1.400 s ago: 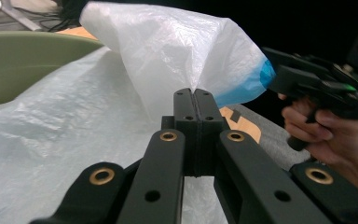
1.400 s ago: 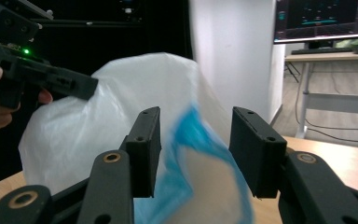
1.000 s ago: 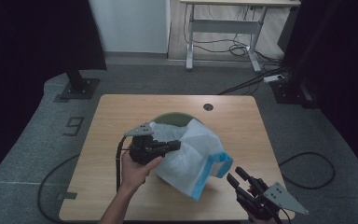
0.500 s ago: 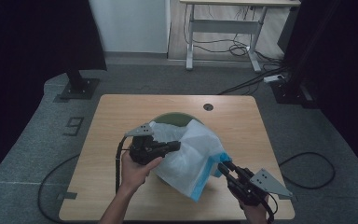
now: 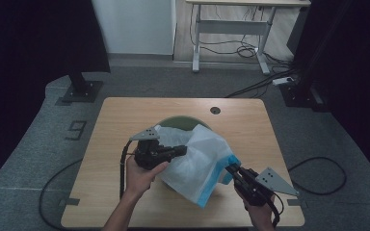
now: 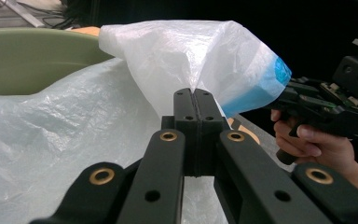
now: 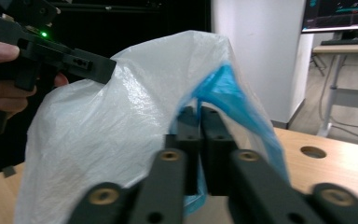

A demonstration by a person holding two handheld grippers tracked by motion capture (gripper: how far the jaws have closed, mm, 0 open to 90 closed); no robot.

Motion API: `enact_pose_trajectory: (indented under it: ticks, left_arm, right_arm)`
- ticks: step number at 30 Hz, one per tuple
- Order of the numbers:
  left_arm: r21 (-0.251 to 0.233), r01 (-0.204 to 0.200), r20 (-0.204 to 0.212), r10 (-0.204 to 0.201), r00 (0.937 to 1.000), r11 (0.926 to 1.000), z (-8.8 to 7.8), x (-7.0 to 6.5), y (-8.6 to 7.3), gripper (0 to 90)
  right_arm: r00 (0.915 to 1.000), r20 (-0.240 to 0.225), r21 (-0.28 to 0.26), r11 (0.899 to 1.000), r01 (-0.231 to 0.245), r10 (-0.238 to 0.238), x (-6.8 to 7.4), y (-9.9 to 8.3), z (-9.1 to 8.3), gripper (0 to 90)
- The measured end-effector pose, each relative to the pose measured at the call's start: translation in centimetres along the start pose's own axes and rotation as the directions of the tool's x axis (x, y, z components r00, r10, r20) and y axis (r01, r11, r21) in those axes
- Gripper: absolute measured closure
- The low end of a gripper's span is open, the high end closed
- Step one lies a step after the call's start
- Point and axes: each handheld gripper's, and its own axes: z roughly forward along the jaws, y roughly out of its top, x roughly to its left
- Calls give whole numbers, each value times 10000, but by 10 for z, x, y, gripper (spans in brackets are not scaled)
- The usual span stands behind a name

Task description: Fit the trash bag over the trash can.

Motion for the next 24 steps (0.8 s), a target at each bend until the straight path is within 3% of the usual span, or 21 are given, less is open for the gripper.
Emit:
enact_pose_trajectory:
  ticks: [13, 17, 22, 24]
  left_arm:
    - [-1023, 231, -474, -281, 9985, 9945, -22, 12, 3, 898]
    - [-1326, 236, -949, -364, 9948, 9909, -33, 18, 4, 898]
    - [-1339, 325, -947, -455, 9945, 9905, -42, 23, -1, 898]
    - [-1227, 375, -759, -470, 9960, 9917, -45, 25, -3, 898]
  right_arm:
    - [9992, 328, 286, 9993, -222, 213, -11, -6, -2, 890]
    - [9988, 407, 279, 9992, -278, 266, -13, -5, -2, 890]
    - [9968, 619, 338, 9980, -535, 513, -20, -6, -1, 890]
    - [9966, 638, 348, 9979, -543, 520, -22, -7, -2, 890]
